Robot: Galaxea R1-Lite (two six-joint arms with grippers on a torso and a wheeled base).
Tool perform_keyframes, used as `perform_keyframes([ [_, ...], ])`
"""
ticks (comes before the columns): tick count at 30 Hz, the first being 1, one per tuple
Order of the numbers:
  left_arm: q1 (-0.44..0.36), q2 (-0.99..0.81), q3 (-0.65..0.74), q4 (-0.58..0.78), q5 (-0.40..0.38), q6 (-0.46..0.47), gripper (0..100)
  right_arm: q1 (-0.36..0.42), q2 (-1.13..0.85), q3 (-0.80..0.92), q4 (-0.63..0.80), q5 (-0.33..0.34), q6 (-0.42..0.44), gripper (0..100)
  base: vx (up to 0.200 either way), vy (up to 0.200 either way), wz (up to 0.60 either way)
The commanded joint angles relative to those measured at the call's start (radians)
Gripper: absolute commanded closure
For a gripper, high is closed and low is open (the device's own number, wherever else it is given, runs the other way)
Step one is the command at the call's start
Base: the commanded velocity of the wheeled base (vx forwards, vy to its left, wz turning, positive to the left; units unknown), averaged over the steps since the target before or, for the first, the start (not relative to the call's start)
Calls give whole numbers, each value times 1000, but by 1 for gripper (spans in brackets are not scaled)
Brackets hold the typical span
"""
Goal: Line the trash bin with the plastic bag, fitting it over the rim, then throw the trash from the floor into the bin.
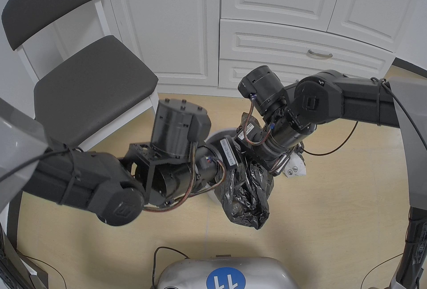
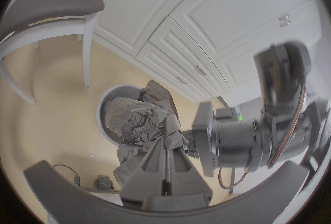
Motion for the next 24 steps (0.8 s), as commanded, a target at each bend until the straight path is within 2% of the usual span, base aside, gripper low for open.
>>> perform_keyframes([
  [1,32,-71,-120,111,12,-90,100,-28,34,-101,84,24,24,100,0,0,0],
  [12,29,-161,-203,278,11,-167,100,1,-61,-101,127,21,24,100,0,0,0],
  [24,25,-174,-205,283,8,-173,100,18,-35,-101,122,25,26,100,0,0,0],
])
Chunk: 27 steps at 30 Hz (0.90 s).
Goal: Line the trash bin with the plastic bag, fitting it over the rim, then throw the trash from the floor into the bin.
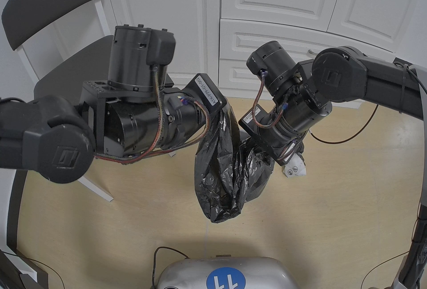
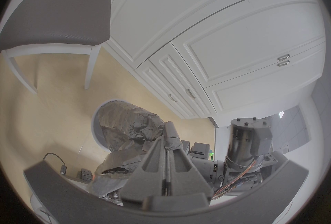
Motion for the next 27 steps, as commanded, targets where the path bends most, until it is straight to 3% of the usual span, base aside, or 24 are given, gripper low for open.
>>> perform_keyframes([
  [1,4,4,-2,-1,-6,0,100,5,45,0,-10,4,0,100,0,0,0],
  [16,82,386,-132,-1,-12,-29,100,-65,313,0,-120,62,-5,100,0,0,0],
  [27,85,449,-161,-7,-10,-31,100,-128,413,0,-203,65,-22,100,0,0,0],
])
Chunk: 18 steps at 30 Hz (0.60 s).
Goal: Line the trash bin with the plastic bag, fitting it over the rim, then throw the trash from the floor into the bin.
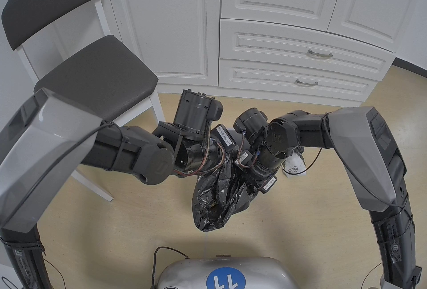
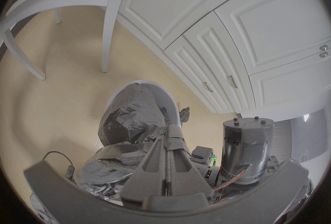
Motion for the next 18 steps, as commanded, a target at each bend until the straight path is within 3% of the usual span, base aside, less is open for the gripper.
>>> perform_keyframes([
  [1,5,68,-27,0,5,-3,100,-25,58,0,-23,1,-3,100,0,0,0],
  [18,88,142,-148,-2,22,-86,100,-125,-88,0,-39,-50,-12,100,0,0,0],
])
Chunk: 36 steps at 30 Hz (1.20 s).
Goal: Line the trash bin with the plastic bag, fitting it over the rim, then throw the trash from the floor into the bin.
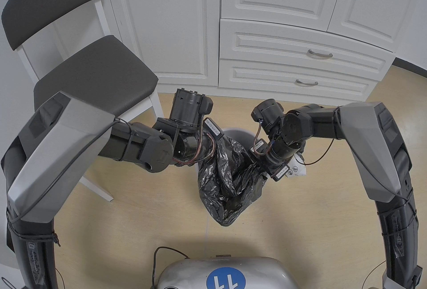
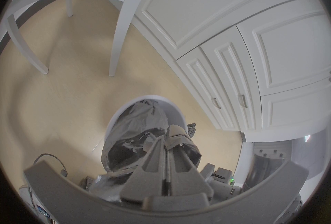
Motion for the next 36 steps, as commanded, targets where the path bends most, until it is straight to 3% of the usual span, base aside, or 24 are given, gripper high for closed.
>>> perform_keyframes([
  [1,11,60,-49,-1,24,-8,100,-54,-88,0,0,-28,-13,100,0,0,0],
  [6,8,141,-109,7,70,-11,100,-115,-142,0,-6,-31,-30,100,0,0,0],
  [11,3,170,-118,22,76,-3,100,-124,-136,0,-8,-31,-30,100,0,0,0],
  [19,84,112,-170,149,70,6,100,-72,-119,0,4,-31,-26,100,0,0,0],
  [25,153,-12,-158,228,65,90,100,15,-130,3,1,-73,-24,100,0,0,0],
  [30,181,-32,-162,214,73,86,100,22,-127,15,-29,-143,-24,100,0,0,0],
  [36,170,29,-167,86,118,64,100,-57,-127,60,-174,-168,-24,100,0,0,0],
])
